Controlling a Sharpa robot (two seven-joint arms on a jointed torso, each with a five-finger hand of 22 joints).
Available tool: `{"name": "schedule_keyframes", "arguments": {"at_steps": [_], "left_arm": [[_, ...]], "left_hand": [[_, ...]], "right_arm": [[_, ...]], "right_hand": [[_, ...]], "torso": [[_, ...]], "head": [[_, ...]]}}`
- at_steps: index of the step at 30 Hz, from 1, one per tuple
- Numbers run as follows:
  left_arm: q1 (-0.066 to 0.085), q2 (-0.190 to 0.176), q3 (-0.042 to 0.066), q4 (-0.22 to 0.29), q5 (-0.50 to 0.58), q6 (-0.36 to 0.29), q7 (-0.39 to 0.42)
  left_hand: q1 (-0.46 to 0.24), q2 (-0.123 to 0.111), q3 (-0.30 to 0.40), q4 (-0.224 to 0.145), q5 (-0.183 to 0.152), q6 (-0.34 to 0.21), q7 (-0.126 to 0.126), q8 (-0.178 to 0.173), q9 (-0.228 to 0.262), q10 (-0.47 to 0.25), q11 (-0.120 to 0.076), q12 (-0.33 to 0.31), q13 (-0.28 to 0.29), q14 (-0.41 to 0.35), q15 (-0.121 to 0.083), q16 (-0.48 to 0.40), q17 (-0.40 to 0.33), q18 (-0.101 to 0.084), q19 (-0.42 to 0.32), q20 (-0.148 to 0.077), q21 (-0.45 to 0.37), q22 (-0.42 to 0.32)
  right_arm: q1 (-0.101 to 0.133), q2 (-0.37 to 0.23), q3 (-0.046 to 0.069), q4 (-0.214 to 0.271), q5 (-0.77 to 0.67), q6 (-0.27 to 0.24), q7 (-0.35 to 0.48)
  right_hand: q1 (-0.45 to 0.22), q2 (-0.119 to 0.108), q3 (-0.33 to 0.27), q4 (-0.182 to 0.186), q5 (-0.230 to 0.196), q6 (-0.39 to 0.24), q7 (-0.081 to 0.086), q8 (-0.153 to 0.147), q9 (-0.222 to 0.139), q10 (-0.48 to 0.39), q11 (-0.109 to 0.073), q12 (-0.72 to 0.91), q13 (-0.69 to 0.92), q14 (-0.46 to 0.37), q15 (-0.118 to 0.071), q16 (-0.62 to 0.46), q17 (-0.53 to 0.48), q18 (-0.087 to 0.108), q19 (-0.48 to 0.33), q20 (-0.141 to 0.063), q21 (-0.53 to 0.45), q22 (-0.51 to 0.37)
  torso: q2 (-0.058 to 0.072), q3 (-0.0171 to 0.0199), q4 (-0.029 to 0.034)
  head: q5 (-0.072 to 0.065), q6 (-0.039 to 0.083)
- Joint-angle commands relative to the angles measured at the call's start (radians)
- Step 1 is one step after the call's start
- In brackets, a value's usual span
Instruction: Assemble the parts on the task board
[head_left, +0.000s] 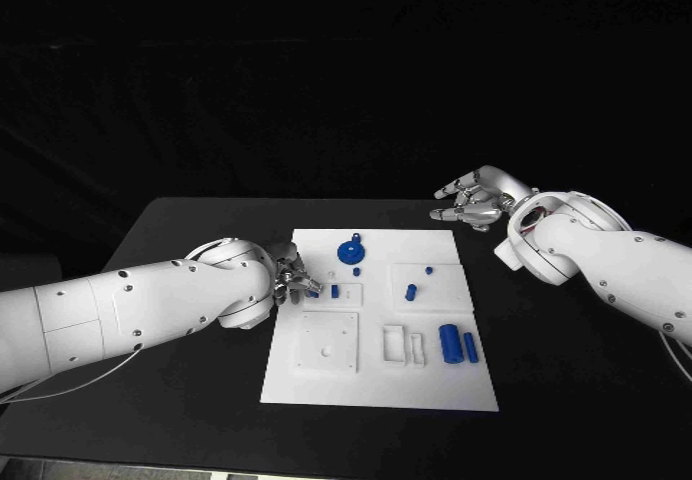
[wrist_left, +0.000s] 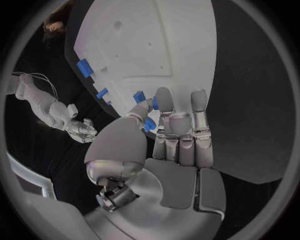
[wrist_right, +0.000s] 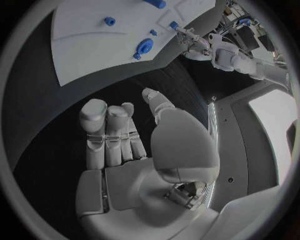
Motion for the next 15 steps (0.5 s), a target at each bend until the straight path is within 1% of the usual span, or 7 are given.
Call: {"name": "schedule_keyframes", "arguments": {"at_steps": [1,4,10,15], "left_arm": [[-0.018,-0.003,-0.014,-0.004,-0.008,0.064,-0.041],[-0.018,-0.004,-0.014,-0.006,-0.023,0.061,-0.04],[-0.018,-0.005,-0.014,-0.01,-0.054,0.057,-0.036],[-0.018,-0.003,-0.014,-0.01,-0.06,0.057,-0.033]], "left_hand": [[0.012,0.005,0.092,-0.088,-0.002,0.078,-0.071,0.005,-0.002,0.034,-0.018,0.003,0.002,0.003,-0.016,0.002,-0.002,0.001,-0.005,-0.003,0.004,0.019],[0.014,0.004,0.092,-0.087,-0.006,0.076,-0.071,0.006,0.0,0.034,-0.018,0.003,0.001,0.003,-0.016,0.001,-0.005,0.001,-0.005,-0.003,0.004,0.019],[0.028,-0.002,0.088,-0.075,-0.015,0.072,-0.07,0.008,0.007,0.034,-0.018,0.002,-0.002,0.004,-0.015,0.0,-0.009,0.001,-0.005,-0.002,0.002,0.019],[0.027,-0.001,0.088,-0.071,-0.017,0.072,-0.07,0.008,0.007,0.034,-0.018,0.002,-0.002,0.004,-0.015,0.0,-0.01,0.001,-0.005,-0.001,0.002,0.019]], "right_arm": [[-0.001,0.0,0.001,0.0,0.0,0.012,0.008],[-0.001,0.0,0.001,0.0,0.0,0.013,0.008],[-0.001,0.001,0.001,0.0,0.001,0.013,0.009],[-0.001,0.001,0.001,0.0,0.001,0.013,0.009]], "right_hand": [[-0.007,-0.001,0.001,0.005,0.005,-0.001,0.001,-0.001,0.001,0.002,-0.008,0.002,0.0,0.003,-0.005,-0.004,0.001,0.012,0.039,-0.003,-0.003,0.1],[-0.007,-0.001,0.001,0.005,0.005,-0.001,0.001,-0.001,0.001,0.002,-0.008,0.002,0.0,0.003,-0.005,-0.004,0.001,0.012,0.039,-0.003,-0.003,0.1],[-0.009,-0.001,0.001,0.006,0.006,-0.001,0.001,0.0,0.001,0.002,-0.008,0.002,0.001,0.004,-0.005,-0.004,0.001,0.012,0.039,-0.003,-0.004,0.1],[-0.01,-0.001,0.001,0.007,0.008,-0.001,0.001,0.0,0.001,0.003,-0.008,0.002,0.001,0.004,-0.005,-0.004,0.001,0.012,0.039,-0.004,-0.005,0.099]], "torso": [[0.0,0.0005,0.0006],[-0.001,0.0007,0.0006],[0.0,-0.0008,0.0006],[0.0,-0.0001,0.0002]], "head": [[0.002,0.0],[0.002,0.001],[0.002,0.002],[0.001,0.002]]}}
